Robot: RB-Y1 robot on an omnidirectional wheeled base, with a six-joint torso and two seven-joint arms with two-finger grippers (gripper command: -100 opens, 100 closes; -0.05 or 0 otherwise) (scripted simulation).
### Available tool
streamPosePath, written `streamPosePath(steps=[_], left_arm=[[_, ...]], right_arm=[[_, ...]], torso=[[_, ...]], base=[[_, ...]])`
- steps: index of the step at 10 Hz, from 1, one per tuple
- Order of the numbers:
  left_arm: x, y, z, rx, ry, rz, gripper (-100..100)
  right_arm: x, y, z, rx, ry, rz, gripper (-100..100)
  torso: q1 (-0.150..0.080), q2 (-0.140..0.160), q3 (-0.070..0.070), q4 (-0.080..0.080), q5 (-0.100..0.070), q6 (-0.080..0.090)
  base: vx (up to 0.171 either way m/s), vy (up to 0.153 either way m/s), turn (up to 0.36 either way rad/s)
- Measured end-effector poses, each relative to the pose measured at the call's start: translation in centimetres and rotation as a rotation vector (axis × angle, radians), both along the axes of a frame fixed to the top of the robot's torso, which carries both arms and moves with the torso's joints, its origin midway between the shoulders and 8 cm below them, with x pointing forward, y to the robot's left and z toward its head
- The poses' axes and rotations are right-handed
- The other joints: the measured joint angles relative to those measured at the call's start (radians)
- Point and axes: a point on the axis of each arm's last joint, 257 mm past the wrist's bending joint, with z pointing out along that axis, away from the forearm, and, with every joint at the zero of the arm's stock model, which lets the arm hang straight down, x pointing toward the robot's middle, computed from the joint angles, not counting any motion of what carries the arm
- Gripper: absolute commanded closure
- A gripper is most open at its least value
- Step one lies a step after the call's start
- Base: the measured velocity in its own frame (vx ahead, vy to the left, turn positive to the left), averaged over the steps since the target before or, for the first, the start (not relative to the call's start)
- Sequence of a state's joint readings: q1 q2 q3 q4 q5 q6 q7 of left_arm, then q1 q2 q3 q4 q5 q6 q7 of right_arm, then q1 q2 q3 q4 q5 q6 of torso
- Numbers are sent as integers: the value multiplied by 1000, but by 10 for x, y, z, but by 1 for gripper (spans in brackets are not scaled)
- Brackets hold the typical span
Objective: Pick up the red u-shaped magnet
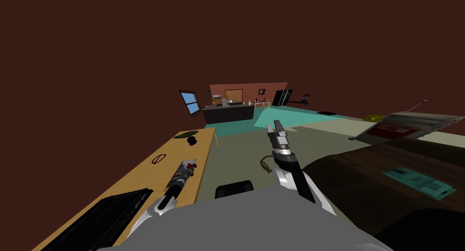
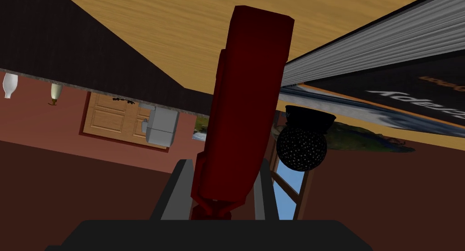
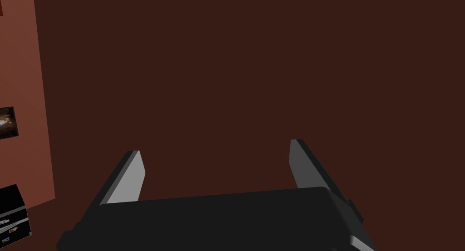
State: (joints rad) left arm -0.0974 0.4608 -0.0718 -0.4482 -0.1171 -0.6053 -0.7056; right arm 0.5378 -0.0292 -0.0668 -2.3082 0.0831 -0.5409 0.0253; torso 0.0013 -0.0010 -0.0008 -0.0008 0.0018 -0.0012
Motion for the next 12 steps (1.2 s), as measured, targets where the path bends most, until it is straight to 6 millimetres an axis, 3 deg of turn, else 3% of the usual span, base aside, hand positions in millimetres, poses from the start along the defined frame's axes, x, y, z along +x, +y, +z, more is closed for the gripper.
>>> streamPosePath(steps=[8, 10, 12], left_arm=[[-28, -12, -9, -15, 19, -24, 100], [-24, -17, -5, -15, 7, -32, 100], [-31, -21, -5, -16, 7, -40, 100]], right_arm=[[0, 0, 0, 0, 0, 0, 0], [0, 0, 0, 0, 0, 0, 0], [0, 0, 0, 0, 0, 0, 0]], torso=[[4, 0, -4, -9, 8, -4], [4, 2, -3, -8, 7, -4], [4, 0, -4, -9, 7, -4]], base=[[29, 2, 28], [12, 0, 24], [44, 4, 51]])
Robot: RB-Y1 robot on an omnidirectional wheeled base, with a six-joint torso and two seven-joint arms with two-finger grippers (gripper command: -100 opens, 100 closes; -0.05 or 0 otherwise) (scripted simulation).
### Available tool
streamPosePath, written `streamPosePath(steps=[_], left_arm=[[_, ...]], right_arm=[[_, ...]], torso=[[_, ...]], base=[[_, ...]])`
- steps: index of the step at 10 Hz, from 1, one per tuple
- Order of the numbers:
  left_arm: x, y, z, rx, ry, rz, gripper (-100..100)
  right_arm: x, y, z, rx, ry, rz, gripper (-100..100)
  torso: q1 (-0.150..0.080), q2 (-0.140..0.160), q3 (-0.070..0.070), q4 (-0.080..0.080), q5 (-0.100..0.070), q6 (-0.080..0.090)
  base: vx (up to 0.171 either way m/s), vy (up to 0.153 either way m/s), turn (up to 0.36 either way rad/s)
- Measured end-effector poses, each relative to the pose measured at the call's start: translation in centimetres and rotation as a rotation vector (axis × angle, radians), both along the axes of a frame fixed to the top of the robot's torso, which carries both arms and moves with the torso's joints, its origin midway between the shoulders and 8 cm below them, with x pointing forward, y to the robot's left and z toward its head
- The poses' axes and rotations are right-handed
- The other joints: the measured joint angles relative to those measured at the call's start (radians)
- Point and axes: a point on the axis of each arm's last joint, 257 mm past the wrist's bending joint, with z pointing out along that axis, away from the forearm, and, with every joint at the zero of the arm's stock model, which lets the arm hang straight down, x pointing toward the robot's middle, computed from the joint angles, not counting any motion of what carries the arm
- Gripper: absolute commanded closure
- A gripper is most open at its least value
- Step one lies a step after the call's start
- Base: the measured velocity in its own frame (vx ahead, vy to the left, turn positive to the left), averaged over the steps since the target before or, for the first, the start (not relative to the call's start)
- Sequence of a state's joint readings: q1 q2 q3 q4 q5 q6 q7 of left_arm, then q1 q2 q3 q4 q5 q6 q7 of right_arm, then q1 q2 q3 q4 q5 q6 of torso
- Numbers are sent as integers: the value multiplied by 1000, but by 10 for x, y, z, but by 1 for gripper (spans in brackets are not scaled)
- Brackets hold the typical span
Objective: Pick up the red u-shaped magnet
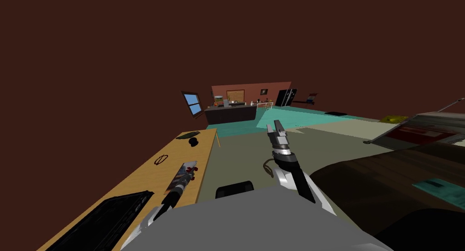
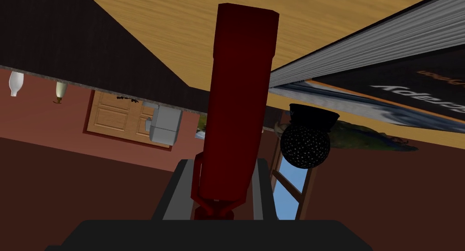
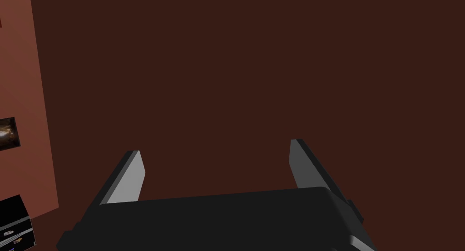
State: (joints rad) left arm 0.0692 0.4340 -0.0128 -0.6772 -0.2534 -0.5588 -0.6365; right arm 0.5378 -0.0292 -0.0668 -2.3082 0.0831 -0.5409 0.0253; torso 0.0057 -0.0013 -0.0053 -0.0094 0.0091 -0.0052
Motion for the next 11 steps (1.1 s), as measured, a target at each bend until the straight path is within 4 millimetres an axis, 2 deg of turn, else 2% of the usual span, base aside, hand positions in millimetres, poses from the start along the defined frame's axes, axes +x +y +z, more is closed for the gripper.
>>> streamPosePath(steps=[7, 10, 11], left_arm=[[-33, -9, 4, 12, 10, -21, 100], [-38, -12, 11, 21, 2, -29, 100], [-38, -12, 12, 21, 1, -29, 0]], right_arm=[[0, 0, 0, 0, 0, 0, 0], [0, 0, 0, 0, 0, 0, 0], [0, 0, 0, 0, 0, 0, 0]], torso=[[-1, -1, -1, 0, -1, 0], [0, 0, 0, 0, -1, 0], [0, 1, 0, 0, 0, 0]], base=[[43, 1, 42], [28, 7, 28], [0, 0, 0]])
